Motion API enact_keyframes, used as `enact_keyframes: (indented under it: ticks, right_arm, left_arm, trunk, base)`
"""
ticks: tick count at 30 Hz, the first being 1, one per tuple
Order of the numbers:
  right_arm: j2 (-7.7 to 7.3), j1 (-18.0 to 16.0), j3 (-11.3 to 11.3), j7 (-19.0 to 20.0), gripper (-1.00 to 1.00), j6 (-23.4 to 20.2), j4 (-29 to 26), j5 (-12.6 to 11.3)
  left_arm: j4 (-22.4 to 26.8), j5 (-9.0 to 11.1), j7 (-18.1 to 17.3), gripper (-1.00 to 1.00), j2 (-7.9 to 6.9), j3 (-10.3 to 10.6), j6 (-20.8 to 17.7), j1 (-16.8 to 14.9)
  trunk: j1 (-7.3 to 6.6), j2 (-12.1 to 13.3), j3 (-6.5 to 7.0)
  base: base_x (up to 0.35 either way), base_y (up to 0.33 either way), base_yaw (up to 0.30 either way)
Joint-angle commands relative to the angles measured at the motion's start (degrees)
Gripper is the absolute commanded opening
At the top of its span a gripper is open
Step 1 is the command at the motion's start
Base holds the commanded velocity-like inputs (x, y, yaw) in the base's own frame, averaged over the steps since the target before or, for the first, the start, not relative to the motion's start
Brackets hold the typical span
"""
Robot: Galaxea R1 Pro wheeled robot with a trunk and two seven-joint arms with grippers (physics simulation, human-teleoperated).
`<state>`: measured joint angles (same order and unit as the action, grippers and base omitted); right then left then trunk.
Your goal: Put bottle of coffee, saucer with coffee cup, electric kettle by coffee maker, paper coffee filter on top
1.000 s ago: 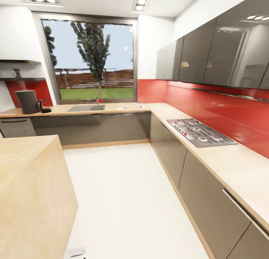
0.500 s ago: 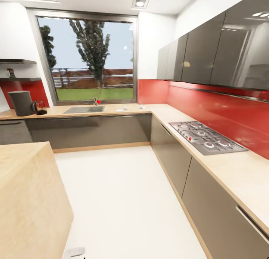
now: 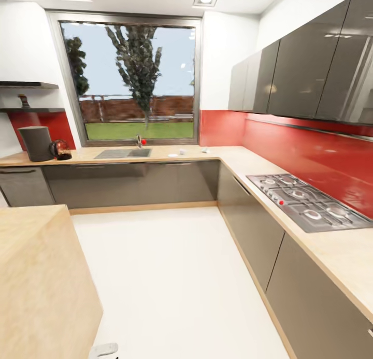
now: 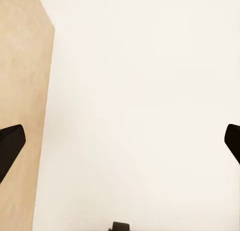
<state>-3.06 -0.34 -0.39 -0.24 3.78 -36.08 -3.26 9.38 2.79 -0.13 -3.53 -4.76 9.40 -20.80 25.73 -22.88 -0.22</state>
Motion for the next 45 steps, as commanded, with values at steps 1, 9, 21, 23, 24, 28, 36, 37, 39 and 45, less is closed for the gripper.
enact_keyframes:
  ticks: [1, 9, 21, 23, 24, 28, 36, 37, 39, 45]
  right_arm:
    - [-0.01, -0.01, 0.03, -0.02, 1.0, 0.21, 0.04, -0.34]
    - [-0.1, -0.01, 0.07, -0.02, 1.0, 0.26, -0.04, -0.34]
    - [-1.24, -0.01, 0.23, -0.02, 1.0, 0.18, 0.12, -0.26]
    - [-1.23, -0.01, 0.25, -0.02, 1.0, 0.18, 0.14, -0.26]
    - [-1.24, -0.01, 0.23, -0.02, 1.0, 0.18, 0.18, -0.26]
    - [-1.22, -0.01, 0.22, -0.02, 1.0, 0.17, 0.6, -0.26]
    - [-1.16, -0.01, 0.21, -0.02, 1.0, 0.26, 2.2, -0.34]
    - [-1.16, -0.01, 0.21, -0.02, 1.0, 0.26, 2.21, -0.34]
    - [-1.16, -0.01, 0.21, -0.02, 1.0, 0.26, 2.23, -0.34]
    - [-1.16, -0.01, 0.21, -0.02, 1.0, 0.26, 2.26, -0.34]
  left_arm:
    - [-0.07, 0.29, -0.05, 1.0, 0.01, -0.17, 0.18, -0.03]
    - [-0.07, 0.29, -0.05, 1.0, 0.01, -0.17, 0.18, -0.03]
    - [-0.07, 0.29, -0.05, 1.0, 0.01, -0.17, 0.22, -0.03]
    - [-0.07, 0.29, -0.05, 1.0, 0.01, -0.17, 0.22, -0.03]
    - [-0.07, 0.29, -0.05, 1.0, 0.01, -0.17, 0.24, -0.03]
    - [-0.07, 0.29, -0.05, 1.0, 0.01, -0.17, 0.24, -0.03]
    - [-0.07, 0.29, -0.05, 1.0, 0.01, -0.17, 0.25, -0.03]
    - [-0.07, 0.29, -0.05, 1.0, 0.01, -0.17, 0.25, -0.03]
    - [-0.07, 0.29, -0.05, 1.0, 0.01, -0.17, 0.26, -0.03]
    - [-0.07, 0.29, -0.05, 1.0, 0.01, -0.17, 0.26, -0.03]
  trunk:
    - [0.05, -0.03, -0.02]
    - [0.05, -0.03, -0.02]
    - [0.05, -0.03, -0.02]
    - [0.05, -0.03, -0.02]
    - [0.05, -0.03, -0.02]
    - [0.05, -0.03, -0.02]
    - [0.05, -0.03, -0.02]
    - [0.05, -0.03, -0.02]
    - [0.05, -0.03, -0.02]
    - [0.05, -0.03, -0.02]
  base:
    - [0.337, 0.0, 0.006]
    - [0.337, 0.0, 0.001]
    - [0.337, 0.0, 0.0]
    - [0.337, 0.0, 0.0]
    - [0.337, 0.0, 0.0]
    - [0.337, 0.0, 0.0]
    - [0.337, 0.0, 0.0]
    - [0.337, 0.0, 0.0]
    - [0.337, 0.0, 0.0]
    - [0.337, 0.0, 0.0]
